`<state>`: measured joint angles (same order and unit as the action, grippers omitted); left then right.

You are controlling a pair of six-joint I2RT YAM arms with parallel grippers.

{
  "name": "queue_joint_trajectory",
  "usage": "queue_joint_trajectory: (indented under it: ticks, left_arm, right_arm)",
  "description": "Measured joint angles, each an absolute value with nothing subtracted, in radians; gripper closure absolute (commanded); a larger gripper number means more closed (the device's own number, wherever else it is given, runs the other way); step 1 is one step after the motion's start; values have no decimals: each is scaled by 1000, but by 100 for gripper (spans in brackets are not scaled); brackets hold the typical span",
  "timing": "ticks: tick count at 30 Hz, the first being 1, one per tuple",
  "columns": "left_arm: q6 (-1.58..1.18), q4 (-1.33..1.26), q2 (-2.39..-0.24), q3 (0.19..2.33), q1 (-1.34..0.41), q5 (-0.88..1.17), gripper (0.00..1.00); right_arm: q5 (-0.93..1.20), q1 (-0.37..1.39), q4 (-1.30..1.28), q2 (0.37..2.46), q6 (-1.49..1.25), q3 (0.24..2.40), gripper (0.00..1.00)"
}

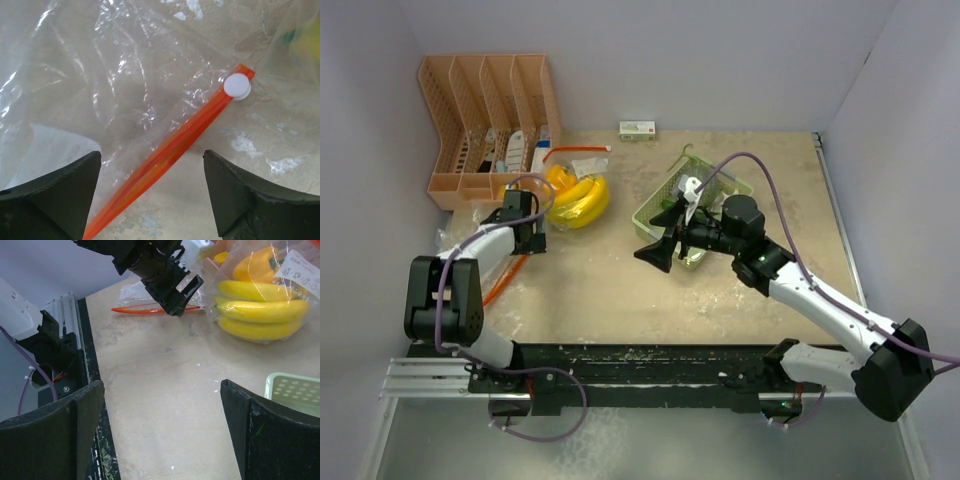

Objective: Place the food in the zip-top bag and seal the zipper
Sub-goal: Pick up the zipper food storage bag at the center of the board.

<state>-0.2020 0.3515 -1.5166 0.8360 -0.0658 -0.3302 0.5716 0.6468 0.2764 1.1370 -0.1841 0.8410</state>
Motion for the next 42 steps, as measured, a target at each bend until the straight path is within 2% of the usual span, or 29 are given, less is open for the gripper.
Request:
queue_joint_trajectory:
  ticks: [1,7,9,10,12,20,28,31,38,42]
  left_arm:
    - [-191,348,-1539,847,-60,-318,21]
    - [-159,319,-1612,884,-52,-283,54]
    - [-151,315,-1621,887,-52,-280,80]
    - [-148,315,-1625,887,-52,-278,89]
    - [-141,317,-1634,888,-52,-273,100]
    - [-144,340,-1553,888,-52,-184,100]
    - [-287,267,-1114,808,-52,123,100]
    - [-361,210,-1013,769,-52,228,100]
    - [-520,70,-958,632,-52,402,100]
    - [-586,1,-969,587,-52,463,100]
  right_arm:
    - [572,647,276,1134,-184,841,0]
    - [570,647,275,1106,-184,824,0]
    - [570,647,275,1095,-184,817,1]
    - [570,647,275,1092,-183,815,0]
    - [570,647,275,1085,-183,813,1]
    - [568,647,276,1084,-184,811,0]
    - [571,647,315,1135,-207,807,0]
    - [577,647,357,1196,-237,796,0]
    - [625,662,472,1358,-352,778,0]
    - [579,760,479,1438,-371,819,0]
